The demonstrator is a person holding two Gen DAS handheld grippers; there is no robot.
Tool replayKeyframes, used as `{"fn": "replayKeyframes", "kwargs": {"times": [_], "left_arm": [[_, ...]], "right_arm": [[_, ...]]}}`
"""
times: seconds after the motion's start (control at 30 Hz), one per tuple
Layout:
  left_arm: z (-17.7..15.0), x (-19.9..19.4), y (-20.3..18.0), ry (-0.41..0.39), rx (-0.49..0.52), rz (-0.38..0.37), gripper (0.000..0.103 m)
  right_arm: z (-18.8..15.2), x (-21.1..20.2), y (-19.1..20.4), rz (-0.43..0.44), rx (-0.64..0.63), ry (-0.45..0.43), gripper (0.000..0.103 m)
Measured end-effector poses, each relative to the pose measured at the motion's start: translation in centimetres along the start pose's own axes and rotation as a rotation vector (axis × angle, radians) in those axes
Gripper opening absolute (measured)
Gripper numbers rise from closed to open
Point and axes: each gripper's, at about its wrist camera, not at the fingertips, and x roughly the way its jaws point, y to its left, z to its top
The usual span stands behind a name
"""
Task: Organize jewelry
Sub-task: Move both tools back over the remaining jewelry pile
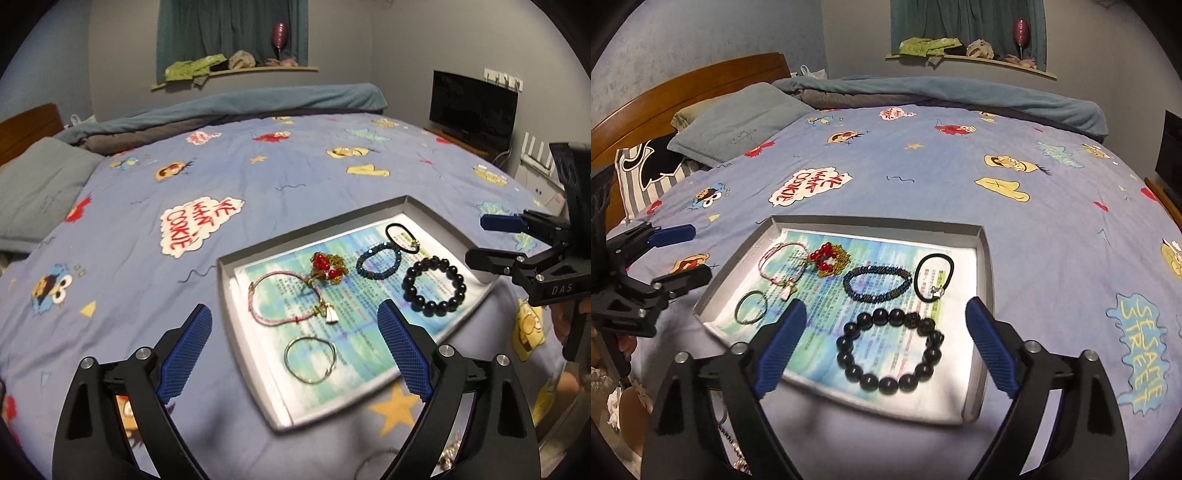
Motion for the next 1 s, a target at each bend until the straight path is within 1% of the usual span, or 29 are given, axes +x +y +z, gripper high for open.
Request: {"fn": "replayKeyframes", "kwargs": {"times": [0.07,0.1,0.13,0.2,0.33,0.47,0.6,0.77,1.0], "left_arm": [[-0.5,-1.1,0.2,-0.013,-0.013,0.017,0.092],[-0.6,-1.4,0.2,-0.016,-0.014,0.026,0.092],[-0.9,-2.0,0.2,-0.025,-0.013,0.044,0.093],[-1.4,-3.1,0.1,-0.046,-0.011,0.056,0.094],[-2.4,-4.9,0.0,-0.064,-0.03,0.037,0.094],[-3.7,-6.6,-0.2,-0.079,-0.051,0.037,0.095],[-5.2,-7.4,-0.6,-0.074,-0.045,0.055,0.095],[-7.6,-7.8,-1.8,-0.065,-0.015,0.082,0.095],[-10.6,-7.1,-2.0,-0.024,-0.066,0.057,0.095]], "right_arm": [[-0.4,-0.7,0.3,-0.005,-0.007,-0.003,0.093],[-0.6,-1.0,0.4,-0.013,-0.01,-0.005,0.098],[-0.8,-1.4,0.5,-0.026,-0.013,-0.009,0.098],[-1.2,-1.9,0.7,-0.047,-0.017,-0.003,0.098],[-2.4,-3.3,1.5,-0.079,-0.031,-0.006,0.098],[-3.8,-4.6,1.8,-0.09,-0.019,-0.025,0.098],[-5.6,-5.2,2.2,-0.094,-0.01,-0.026,0.098],[-8.0,-5.6,3.1,-0.094,-0.036,-0.012,0.098],[-11.1,-5.5,4.2,-0.092,-0.068,0.008,0.098]]}}
